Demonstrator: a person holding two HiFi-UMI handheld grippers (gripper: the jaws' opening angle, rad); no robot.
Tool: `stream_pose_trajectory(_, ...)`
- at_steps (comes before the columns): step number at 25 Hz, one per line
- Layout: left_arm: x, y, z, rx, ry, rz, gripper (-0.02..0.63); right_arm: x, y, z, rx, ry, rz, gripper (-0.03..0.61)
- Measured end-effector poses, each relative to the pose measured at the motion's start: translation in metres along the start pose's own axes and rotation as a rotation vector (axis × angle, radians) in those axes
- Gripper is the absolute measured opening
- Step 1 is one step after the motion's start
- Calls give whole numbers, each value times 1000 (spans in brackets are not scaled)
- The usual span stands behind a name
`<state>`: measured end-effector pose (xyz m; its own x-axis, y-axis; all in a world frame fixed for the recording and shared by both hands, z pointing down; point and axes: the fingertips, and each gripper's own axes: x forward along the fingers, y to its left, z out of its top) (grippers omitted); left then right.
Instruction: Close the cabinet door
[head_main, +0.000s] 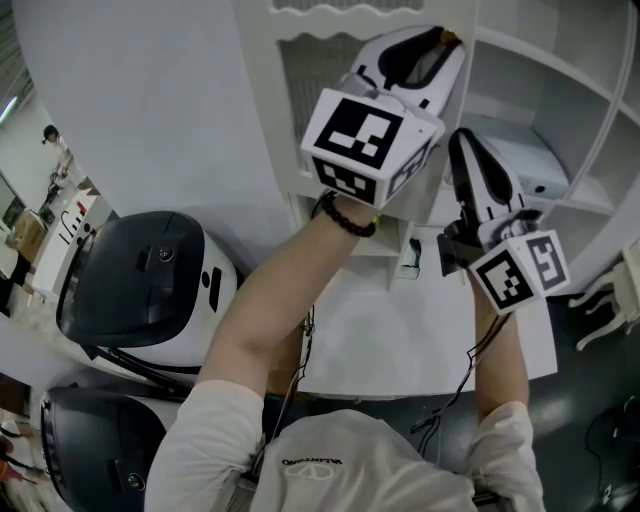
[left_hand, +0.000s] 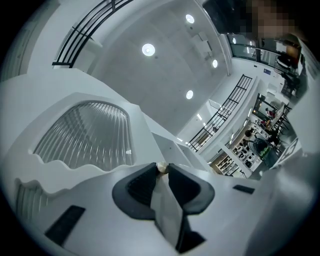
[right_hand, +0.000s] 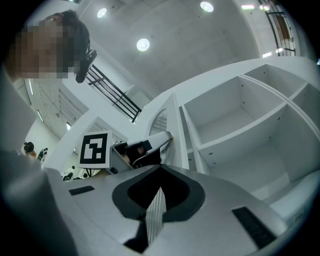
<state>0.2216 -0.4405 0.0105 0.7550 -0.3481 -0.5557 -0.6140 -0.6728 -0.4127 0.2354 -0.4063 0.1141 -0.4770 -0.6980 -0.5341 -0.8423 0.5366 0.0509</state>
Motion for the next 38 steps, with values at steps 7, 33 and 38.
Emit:
stream_pose_trajectory(7,8,3,-9,32,18,16,77,7,-5,-2,-13,-9,3,9)
stream_pose_trajectory(33,29,25,-56,181,90,139,2,17,-42,-21,8,-4,-41,9)
stream_pose_trajectory(38,31,28,-59,195,101,154,2,13,-45,-19,8,-7,-45,8)
